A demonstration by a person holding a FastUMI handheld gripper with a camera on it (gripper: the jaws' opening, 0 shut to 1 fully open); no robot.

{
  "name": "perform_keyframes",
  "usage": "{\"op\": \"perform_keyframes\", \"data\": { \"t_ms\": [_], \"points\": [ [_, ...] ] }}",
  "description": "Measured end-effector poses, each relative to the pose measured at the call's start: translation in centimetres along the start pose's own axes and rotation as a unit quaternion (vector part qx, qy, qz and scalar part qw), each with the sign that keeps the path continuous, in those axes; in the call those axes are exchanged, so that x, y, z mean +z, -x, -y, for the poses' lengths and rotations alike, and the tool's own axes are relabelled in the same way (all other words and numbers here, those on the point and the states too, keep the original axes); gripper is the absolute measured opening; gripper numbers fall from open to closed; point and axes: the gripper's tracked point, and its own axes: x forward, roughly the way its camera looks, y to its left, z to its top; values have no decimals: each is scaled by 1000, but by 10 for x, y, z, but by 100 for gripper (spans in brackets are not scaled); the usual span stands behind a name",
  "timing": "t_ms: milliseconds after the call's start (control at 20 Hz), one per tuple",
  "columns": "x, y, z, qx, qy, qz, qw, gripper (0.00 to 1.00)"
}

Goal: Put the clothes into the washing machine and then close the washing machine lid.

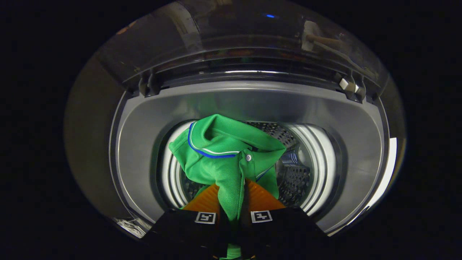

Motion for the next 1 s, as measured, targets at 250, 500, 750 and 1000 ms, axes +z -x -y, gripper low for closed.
{"op": "perform_keyframes", "data": {
  "t_ms": [250, 500, 750, 1000],
  "points": [
    [12, -7, 10, -18, -21, 6, 1000, 25],
    [27, 13, 16, -31, -15, 44, 998, 62],
    [26, 27, 11, -23, -18, 61, 998, 99],
    [26, 54, 0, -10, -8, 110, 994, 99]
  ]
}}
